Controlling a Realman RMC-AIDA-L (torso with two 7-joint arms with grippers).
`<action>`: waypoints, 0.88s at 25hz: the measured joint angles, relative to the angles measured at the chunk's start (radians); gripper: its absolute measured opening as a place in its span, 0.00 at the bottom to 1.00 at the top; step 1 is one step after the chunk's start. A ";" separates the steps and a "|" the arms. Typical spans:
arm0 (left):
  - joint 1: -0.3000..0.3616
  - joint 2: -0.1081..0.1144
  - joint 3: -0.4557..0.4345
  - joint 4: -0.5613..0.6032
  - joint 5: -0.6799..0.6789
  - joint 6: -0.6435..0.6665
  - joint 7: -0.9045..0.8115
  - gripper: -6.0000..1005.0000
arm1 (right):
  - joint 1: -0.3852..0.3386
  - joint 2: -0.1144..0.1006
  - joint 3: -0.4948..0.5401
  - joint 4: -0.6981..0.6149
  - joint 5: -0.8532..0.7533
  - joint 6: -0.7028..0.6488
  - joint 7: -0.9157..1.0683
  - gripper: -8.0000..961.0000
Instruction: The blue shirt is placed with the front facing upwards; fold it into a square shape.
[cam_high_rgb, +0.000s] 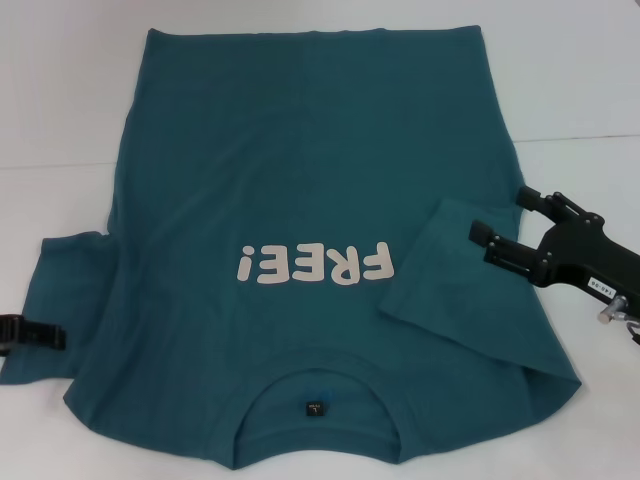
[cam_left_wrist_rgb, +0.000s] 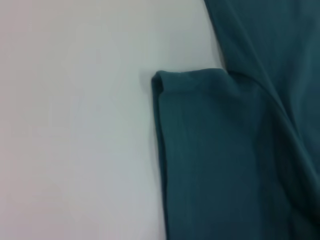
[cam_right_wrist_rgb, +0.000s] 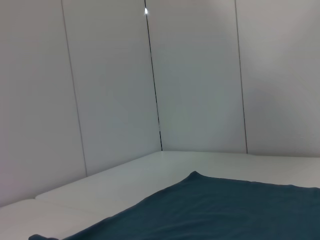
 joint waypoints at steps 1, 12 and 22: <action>-0.001 -0.001 0.000 0.000 0.000 0.001 0.000 0.86 | 0.000 0.000 0.000 0.000 0.000 0.001 0.000 0.98; -0.009 -0.007 -0.007 0.000 -0.006 0.026 -0.002 0.85 | 0.004 0.000 0.000 0.000 0.000 0.007 0.000 0.98; -0.010 -0.007 -0.008 0.001 -0.003 0.027 -0.016 0.84 | 0.004 0.000 0.000 0.013 0.000 0.007 -0.007 0.98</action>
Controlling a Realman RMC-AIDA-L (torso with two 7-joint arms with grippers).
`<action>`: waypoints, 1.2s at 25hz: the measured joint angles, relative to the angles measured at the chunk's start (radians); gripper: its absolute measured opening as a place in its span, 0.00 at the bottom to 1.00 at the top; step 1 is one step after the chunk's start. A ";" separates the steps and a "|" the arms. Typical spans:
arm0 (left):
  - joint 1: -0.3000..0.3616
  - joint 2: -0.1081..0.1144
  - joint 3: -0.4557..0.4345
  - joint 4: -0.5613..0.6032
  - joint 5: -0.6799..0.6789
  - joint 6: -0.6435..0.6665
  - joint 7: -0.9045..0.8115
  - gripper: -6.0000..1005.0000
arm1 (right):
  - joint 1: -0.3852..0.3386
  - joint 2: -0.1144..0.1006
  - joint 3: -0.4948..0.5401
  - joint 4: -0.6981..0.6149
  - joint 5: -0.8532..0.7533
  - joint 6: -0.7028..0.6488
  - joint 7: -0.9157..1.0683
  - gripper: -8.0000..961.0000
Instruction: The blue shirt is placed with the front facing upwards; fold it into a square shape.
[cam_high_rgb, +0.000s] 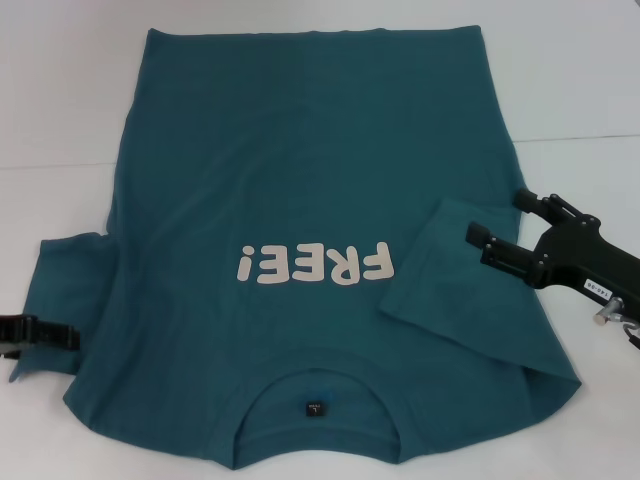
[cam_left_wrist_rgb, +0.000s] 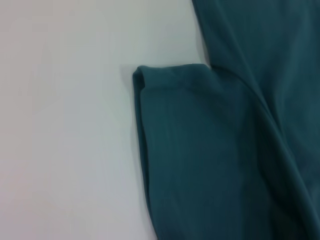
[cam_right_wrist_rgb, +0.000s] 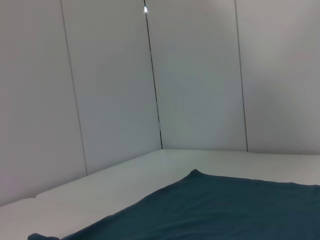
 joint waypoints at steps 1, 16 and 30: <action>0.000 0.000 0.001 0.001 0.001 0.000 -0.001 0.84 | 0.000 0.000 0.000 0.000 0.000 0.000 -0.001 0.98; 0.001 -0.003 0.021 0.004 0.005 -0.007 -0.024 0.49 | -0.002 0.000 0.000 0.010 0.000 -0.002 -0.005 0.98; 0.011 -0.009 0.022 -0.041 0.006 -0.001 -0.036 0.10 | -0.006 0.001 0.000 0.012 0.005 -0.008 -0.005 0.98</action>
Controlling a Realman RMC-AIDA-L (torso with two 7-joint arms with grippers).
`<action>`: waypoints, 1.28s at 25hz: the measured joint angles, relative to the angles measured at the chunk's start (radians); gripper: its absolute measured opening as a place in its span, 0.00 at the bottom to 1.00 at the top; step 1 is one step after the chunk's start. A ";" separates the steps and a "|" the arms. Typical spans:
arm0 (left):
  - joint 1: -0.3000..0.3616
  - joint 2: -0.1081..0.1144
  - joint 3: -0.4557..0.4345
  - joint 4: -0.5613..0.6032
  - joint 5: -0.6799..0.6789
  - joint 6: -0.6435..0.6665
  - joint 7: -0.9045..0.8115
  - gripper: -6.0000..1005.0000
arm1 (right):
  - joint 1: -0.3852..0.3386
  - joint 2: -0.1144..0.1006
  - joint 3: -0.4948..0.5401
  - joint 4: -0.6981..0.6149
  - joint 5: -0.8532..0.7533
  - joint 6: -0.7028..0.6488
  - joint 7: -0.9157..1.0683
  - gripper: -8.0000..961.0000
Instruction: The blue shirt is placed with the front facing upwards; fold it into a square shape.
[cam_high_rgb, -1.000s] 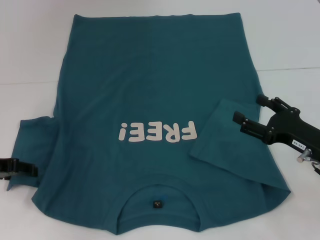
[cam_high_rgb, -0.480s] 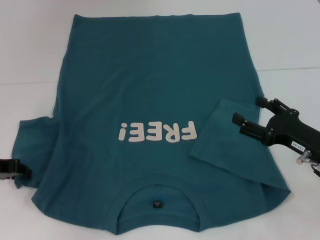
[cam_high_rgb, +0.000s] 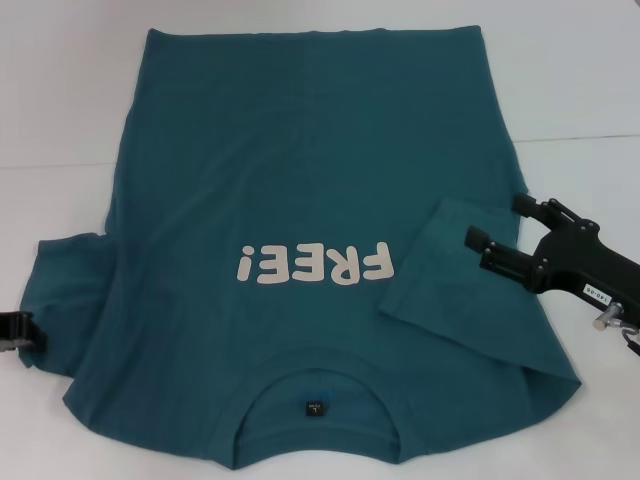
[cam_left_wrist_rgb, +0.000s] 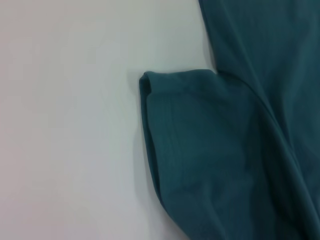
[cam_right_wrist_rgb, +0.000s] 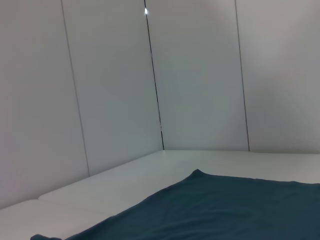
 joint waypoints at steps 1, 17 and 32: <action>0.000 0.000 0.000 0.000 0.003 0.000 0.000 0.09 | 0.000 0.000 0.000 0.000 0.001 0.000 0.000 0.98; 0.003 -0.003 -0.004 -0.049 0.061 -0.070 -0.017 0.04 | 0.007 0.002 0.000 0.003 0.009 0.006 -0.006 0.98; 0.002 0.008 -0.011 -0.052 0.100 -0.092 -0.050 0.04 | 0.010 0.002 0.000 0.003 0.010 0.008 -0.006 0.98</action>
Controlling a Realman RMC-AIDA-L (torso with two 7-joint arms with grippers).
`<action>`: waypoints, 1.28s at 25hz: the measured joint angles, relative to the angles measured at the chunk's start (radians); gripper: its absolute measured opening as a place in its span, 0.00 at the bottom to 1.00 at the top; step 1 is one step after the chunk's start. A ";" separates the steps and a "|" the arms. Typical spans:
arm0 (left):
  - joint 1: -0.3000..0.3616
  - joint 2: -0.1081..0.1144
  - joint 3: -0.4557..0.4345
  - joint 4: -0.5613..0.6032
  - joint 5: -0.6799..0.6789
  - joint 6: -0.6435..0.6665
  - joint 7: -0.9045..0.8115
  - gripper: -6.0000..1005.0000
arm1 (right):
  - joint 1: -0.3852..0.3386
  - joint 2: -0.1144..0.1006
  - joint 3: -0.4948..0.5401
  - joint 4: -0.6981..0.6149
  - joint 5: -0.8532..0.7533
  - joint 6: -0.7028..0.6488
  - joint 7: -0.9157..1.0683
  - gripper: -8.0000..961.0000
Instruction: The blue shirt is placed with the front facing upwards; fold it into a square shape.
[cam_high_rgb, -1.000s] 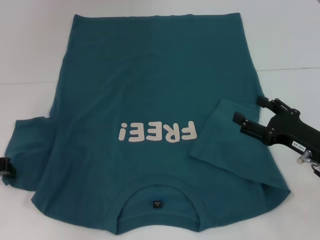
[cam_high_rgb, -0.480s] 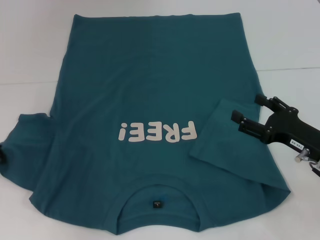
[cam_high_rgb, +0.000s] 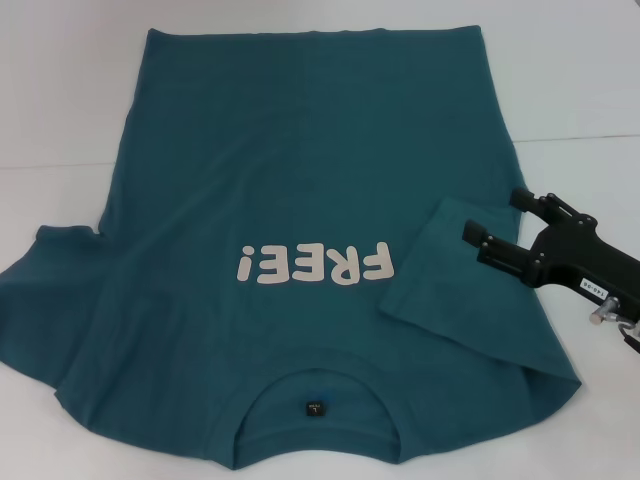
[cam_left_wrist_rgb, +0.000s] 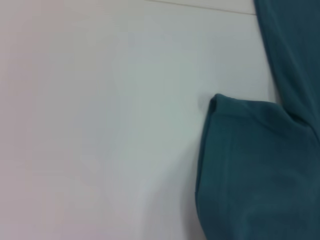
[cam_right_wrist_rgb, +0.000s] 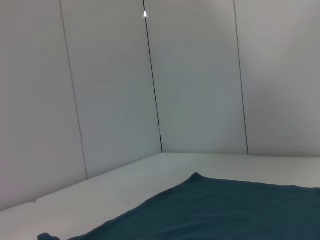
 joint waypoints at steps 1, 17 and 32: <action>0.002 0.000 -0.001 0.000 0.001 -0.004 -0.007 0.04 | 0.000 0.000 0.000 0.000 0.000 0.000 0.000 0.98; 0.010 0.002 0.000 -0.008 0.001 -0.057 -0.022 0.04 | 0.004 0.000 0.000 0.001 0.001 0.015 0.000 0.98; -0.065 -0.080 0.016 -0.120 -0.008 0.125 -0.012 0.04 | 0.001 0.000 0.000 0.006 0.001 0.015 -0.002 0.98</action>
